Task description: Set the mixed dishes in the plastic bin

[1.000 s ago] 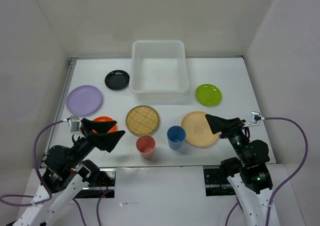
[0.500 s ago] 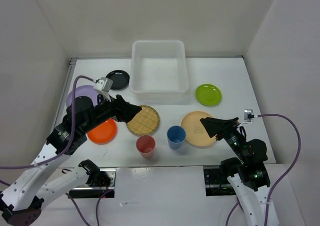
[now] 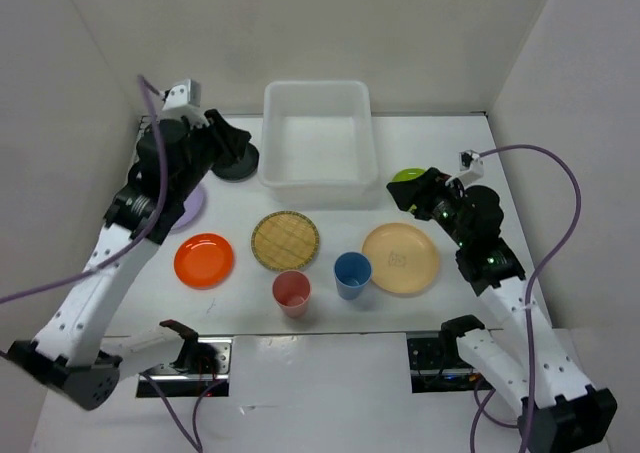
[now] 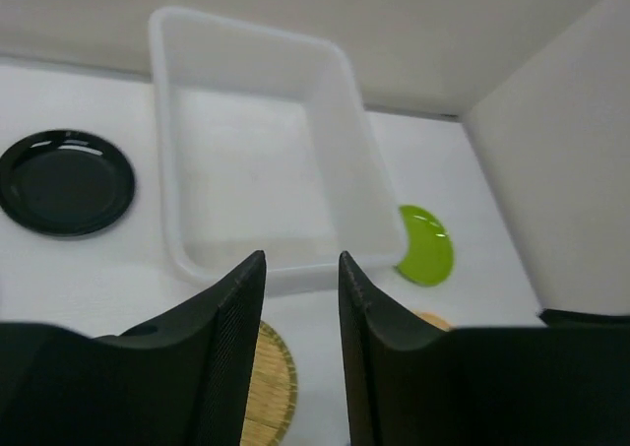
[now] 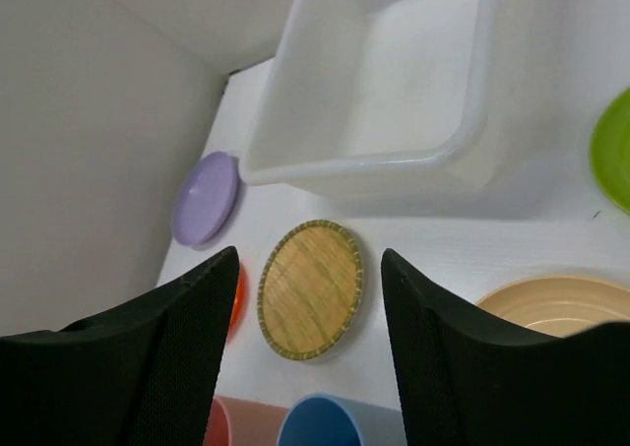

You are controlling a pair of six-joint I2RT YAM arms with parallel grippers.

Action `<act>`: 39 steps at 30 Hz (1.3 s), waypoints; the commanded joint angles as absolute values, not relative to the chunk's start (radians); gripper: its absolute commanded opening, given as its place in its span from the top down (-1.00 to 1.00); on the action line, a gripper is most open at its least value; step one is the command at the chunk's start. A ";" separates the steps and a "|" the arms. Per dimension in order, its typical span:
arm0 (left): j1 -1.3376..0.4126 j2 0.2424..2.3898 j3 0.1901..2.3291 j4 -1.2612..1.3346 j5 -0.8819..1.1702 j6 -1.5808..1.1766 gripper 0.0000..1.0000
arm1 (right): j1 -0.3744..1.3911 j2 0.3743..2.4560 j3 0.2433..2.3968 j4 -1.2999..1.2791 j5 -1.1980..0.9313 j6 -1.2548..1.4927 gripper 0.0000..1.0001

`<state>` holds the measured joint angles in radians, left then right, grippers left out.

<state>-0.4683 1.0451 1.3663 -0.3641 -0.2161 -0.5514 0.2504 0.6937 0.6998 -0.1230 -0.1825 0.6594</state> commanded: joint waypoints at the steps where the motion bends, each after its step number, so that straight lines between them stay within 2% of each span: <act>1: -0.286 1.161 1.361 -0.298 0.041 -0.575 0.13 | 0.249 0.781 0.776 -0.040 -0.138 0.594 -0.32; 2: -0.235 1.181 1.345 -0.228 0.122 -0.616 0.07 | 0.249 0.796 0.787 -0.040 -0.129 0.594 -0.32; 3: -0.182 1.218 1.304 -0.188 0.290 -0.647 -0.09 | 0.249 0.823 0.799 -0.040 -0.114 0.594 -0.35; 4: -0.087 1.232 1.270 -0.145 0.355 -0.684 -0.09 | 0.249 0.837 0.799 -0.040 -0.104 0.583 -0.38; 6: -0.005 1.253 1.200 -0.037 0.469 -0.787 -0.15 | 0.238 0.880 0.830 -0.057 -0.083 0.571 -0.41; 12: 0.306 1.233 1.017 -0.049 0.512 -0.873 -0.26 | 0.154 0.965 0.848 -0.092 -0.162 0.561 -0.51; 13: 0.392 1.224 0.999 -0.063 0.512 -0.883 -0.21 | 0.144 0.965 0.848 -0.072 -0.176 0.561 -0.51; 17: 0.535 1.195 0.896 -0.100 0.544 -0.949 -0.11 | 0.135 1.026 0.857 -0.072 -0.198 0.542 -0.57; 21: 0.574 1.195 0.890 -0.246 0.459 -0.977 -0.07 | 0.135 1.060 0.867 -0.072 -0.221 0.531 -0.62; 22: 0.586 1.195 0.890 -0.268 0.427 -0.968 -0.19 | 0.135 1.071 0.867 -0.072 -0.230 0.531 -0.62; 27: 0.639 1.186 0.851 -0.367 0.342 -0.908 -0.35 | 0.135 1.091 0.885 -0.072 -0.264 0.531 -0.65; 39: 0.660 1.394 0.758 -0.236 0.327 -0.908 -0.45 | 0.135 1.100 0.873 -0.052 -0.291 0.540 -0.69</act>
<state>0.6559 1.3685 0.7952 -0.2832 0.3298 -0.9176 0.1394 1.0912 0.8326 -0.1040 -0.2771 0.5526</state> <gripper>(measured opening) 0.721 0.845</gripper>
